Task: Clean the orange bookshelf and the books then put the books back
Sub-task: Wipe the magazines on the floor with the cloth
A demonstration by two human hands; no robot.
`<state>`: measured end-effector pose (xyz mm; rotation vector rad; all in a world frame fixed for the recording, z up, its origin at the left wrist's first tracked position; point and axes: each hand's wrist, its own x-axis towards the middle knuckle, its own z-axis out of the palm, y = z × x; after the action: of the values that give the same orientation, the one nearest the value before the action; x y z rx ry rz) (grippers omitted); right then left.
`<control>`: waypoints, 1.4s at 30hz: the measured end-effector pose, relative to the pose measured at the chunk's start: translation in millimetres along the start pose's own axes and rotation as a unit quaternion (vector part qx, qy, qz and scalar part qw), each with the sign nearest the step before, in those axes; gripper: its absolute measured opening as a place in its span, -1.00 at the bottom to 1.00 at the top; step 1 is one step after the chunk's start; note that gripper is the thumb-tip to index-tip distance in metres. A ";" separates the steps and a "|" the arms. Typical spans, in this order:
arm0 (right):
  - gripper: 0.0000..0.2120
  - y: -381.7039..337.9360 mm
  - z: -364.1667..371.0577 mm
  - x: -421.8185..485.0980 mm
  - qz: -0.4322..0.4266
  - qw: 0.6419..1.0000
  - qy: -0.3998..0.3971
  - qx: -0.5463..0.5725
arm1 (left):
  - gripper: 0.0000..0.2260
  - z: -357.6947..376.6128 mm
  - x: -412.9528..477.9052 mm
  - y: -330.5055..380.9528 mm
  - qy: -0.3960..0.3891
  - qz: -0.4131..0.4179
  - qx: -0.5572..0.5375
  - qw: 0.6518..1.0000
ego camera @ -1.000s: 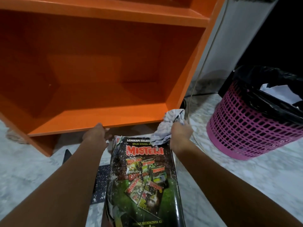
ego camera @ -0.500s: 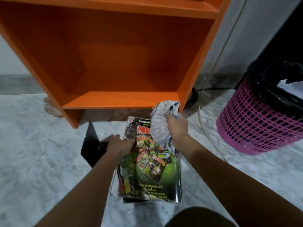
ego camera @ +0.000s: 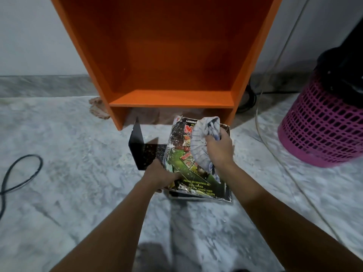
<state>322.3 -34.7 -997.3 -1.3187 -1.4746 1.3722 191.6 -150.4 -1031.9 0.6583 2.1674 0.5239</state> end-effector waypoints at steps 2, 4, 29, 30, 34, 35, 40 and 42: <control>-0.80 6.6 -0.5 -9.0 -0.018 1.000 0.001 0.003 | -0.64 0.1 -0.9 -4.3 0.018 0.013 -0.030 0.999; -0.73 10.8 -1.1 -16.4 -0.052 0.999 0.006 0.008 | -0.78 -5.4 -0.9 -10.3 0.012 0.004 -0.085 0.996; -0.57 69.1 -51.2 26.9 -0.114 0.947 0.129 -0.272 | -0.97 -17.0 11.8 -25.4 -0.080 -0.034 -0.173 0.981; -0.56 59.7 -45.3 24.4 -0.151 0.944 0.129 -0.264 | -0.96 -19.0 15.8 -23.6 -0.080 -0.028 -0.163 0.983; -0.49 40.8 13.2 -7.5 -0.246 0.923 -0.015 -0.296 | -0.88 -22.5 23.5 -21.4 -0.057 -0.001 -0.165 0.985; -0.45 45.8 31.2 -15.0 -0.267 0.905 -0.077 -0.321 | -0.89 -22.3 24.0 -21.6 -0.059 0.002 -0.169 0.984; -0.30 71.9 65.0 -4.3 -0.271 0.861 -0.152 -0.403 | -0.85 -16.5 32.5 -28.8 -0.068 -0.002 -0.172 0.983; -0.29 71.9 55.1 24.9 -0.234 0.873 -0.098 -0.416 | -0.83 -16.4 35.0 -31.0 -0.072 -0.001 -0.176 0.982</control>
<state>278.9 -30.4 -1080.5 -1.1650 -2.4889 0.5495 150.7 -155.7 -1059.4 0.4833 1.8773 0.8098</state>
